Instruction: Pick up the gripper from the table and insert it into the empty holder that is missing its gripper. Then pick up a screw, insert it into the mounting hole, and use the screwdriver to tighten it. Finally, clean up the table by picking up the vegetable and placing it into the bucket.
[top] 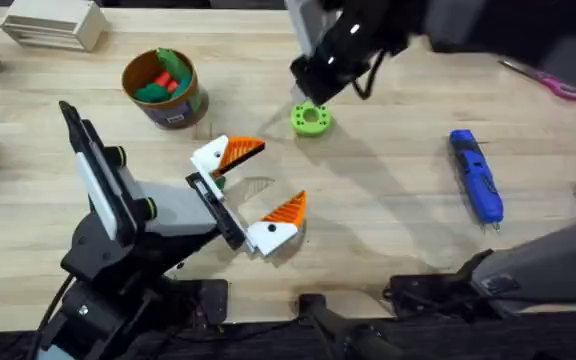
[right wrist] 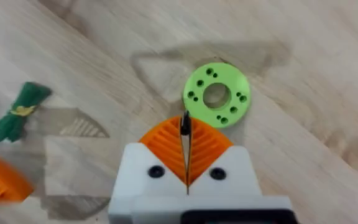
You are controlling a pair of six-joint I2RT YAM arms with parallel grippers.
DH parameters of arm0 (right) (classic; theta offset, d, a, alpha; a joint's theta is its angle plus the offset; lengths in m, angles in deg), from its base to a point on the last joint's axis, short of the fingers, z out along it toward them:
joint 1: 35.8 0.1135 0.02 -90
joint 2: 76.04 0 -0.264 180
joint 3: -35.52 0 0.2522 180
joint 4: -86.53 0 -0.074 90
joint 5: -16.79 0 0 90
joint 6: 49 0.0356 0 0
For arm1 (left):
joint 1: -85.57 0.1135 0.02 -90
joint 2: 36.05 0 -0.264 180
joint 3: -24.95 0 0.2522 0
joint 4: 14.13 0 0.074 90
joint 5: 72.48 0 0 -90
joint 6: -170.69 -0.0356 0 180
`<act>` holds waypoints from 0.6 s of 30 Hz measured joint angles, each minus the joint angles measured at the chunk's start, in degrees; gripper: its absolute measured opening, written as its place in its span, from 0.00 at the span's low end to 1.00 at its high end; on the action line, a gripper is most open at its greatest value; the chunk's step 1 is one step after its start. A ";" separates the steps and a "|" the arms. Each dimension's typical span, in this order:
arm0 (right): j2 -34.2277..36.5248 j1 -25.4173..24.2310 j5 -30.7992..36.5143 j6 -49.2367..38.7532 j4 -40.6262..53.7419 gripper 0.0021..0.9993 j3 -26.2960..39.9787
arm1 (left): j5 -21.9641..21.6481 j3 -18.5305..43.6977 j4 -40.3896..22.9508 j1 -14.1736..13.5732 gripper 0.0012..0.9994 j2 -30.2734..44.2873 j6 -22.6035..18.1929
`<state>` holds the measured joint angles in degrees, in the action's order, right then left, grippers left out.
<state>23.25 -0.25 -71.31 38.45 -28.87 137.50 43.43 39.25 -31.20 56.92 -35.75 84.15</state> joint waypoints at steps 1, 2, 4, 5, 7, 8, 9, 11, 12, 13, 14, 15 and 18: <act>-1.18 0.12 -0.05 0.02 0.96 0.01 0.63 | 0.01 0.00 0.00 0.00 0.99 0.01 0.00; -2.24 0.31 -0.06 0.02 1.92 0.01 1.18 | 0.00 0.00 0.00 0.00 0.99 0.01 0.00; -3.85 0.87 -0.08 0.13 3.65 0.01 1.99 | 0.00 0.00 0.00 0.00 0.99 0.00 0.00; -4.49 1.31 -0.08 0.17 4.50 0.01 2.26 | 0.00 0.00 0.00 0.00 0.99 0.01 0.00; -5.30 2.48 -0.24 0.20 6.15 0.01 2.84 | 0.00 0.00 0.00 0.00 0.99 -0.01 0.00; -5.54 3.13 -0.32 0.22 6.72 0.01 3.09 | 0.00 0.00 0.00 0.00 0.99 0.01 0.00; -5.83 6.14 -1.74 0.44 7.94 0.01 4.53 | 0.00 0.00 0.00 0.00 0.99 0.01 0.00; -5.83 8.39 -2.43 0.83 7.98 0.01 5.81 | 0.00 0.00 0.00 0.00 0.99 0.00 0.00; -5.83 11.75 -3.11 1.27 8.00 0.01 7.85 | 0.00 0.00 0.00 0.00 0.99 0.01 0.00; -5.83 12.72 -3.30 1.32 8.02 0.01 8.46 | 0.00 0.00 0.00 0.00 0.99 0.00 0.00; -5.83 13.65 -3.35 1.43 8.03 0.01 9.04 | 0.00 0.00 0.00 0.00 0.99 0.01 0.00; -5.83 15.40 -3.47 2.46 8.10 0.01 10.85 | 0.00 0.00 0.00 0.00 0.99 0.01 0.00; -5.90 16.38 -4.25 4.49 8.09 0.00 12.67 | 0.00 0.00 0.00 0.00 0.99 0.00 0.00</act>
<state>17.35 16.13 -75.56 42.94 -20.78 150.17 43.43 39.25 -31.20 56.92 -35.75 84.15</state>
